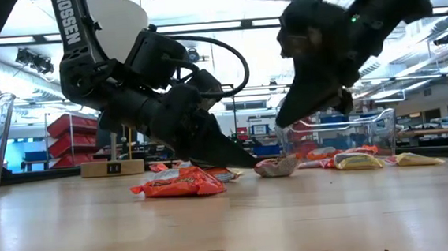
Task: Sort candy
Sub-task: Put the large orange chocolate bar into the top right transparent bin
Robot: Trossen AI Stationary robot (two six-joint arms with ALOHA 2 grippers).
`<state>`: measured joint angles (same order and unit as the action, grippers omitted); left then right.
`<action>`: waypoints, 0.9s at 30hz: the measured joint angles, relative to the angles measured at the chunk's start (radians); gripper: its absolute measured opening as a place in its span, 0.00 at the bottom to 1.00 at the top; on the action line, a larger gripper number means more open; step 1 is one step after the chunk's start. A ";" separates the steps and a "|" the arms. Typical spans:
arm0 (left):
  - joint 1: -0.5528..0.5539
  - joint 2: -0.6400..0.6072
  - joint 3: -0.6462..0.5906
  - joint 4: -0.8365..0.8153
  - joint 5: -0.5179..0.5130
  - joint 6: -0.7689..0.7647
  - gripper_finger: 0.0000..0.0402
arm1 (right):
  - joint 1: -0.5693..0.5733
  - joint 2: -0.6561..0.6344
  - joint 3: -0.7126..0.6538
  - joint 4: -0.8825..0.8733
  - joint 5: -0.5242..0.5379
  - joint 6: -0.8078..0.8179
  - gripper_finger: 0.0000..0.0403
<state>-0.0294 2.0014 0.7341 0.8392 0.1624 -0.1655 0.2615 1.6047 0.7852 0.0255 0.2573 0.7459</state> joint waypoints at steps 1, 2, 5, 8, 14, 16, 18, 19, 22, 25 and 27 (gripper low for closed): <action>-0.001 0.000 0.000 0.000 0.002 0.000 0.00 | 0.000 -0.007 0.000 -0.019 0.000 -0.038 0.01; -0.003 0.000 0.000 0.003 0.008 0.000 0.00 | 0.001 -0.014 0.000 -0.047 0.000 -0.073 0.03; -0.010 -0.001 0.000 0.006 0.016 0.000 0.00 | 0.000 -0.021 0.000 -0.113 0.036 -0.120 0.08; -0.011 -0.001 0.000 0.005 0.017 0.001 0.00 | 0.000 -0.007 0.000 -0.136 0.061 -0.158 0.18; -0.010 -0.001 0.000 0.013 0.017 0.006 0.00 | 0.006 0.025 0.000 -0.107 0.128 -0.242 0.42; -0.010 -0.002 0.000 0.013 0.017 0.014 0.00 | 0.008 0.042 0.000 -0.084 0.136 -0.252 0.50; -0.011 -0.002 0.000 0.011 0.017 0.027 0.00 | 0.014 0.060 0.000 -0.071 0.142 -0.252 0.57; -0.010 -0.002 0.000 0.008 0.017 0.028 0.00 | 0.016 0.070 0.000 -0.059 0.143 -0.253 0.60; -0.010 -0.002 0.000 0.006 0.017 0.029 0.00 | 0.021 0.103 0.000 -0.052 0.155 -0.248 0.67; -0.010 -0.002 0.000 0.008 0.017 0.030 0.00 | 0.020 0.126 0.000 -0.043 0.169 -0.227 0.70; -0.010 -0.002 0.000 0.010 0.017 0.033 0.00 | 0.019 0.137 0.000 -0.033 0.169 -0.226 0.71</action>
<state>-0.0399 1.9999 0.7341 0.8490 0.1795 -0.1326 0.2802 1.7416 0.7853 -0.0071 0.4264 0.5203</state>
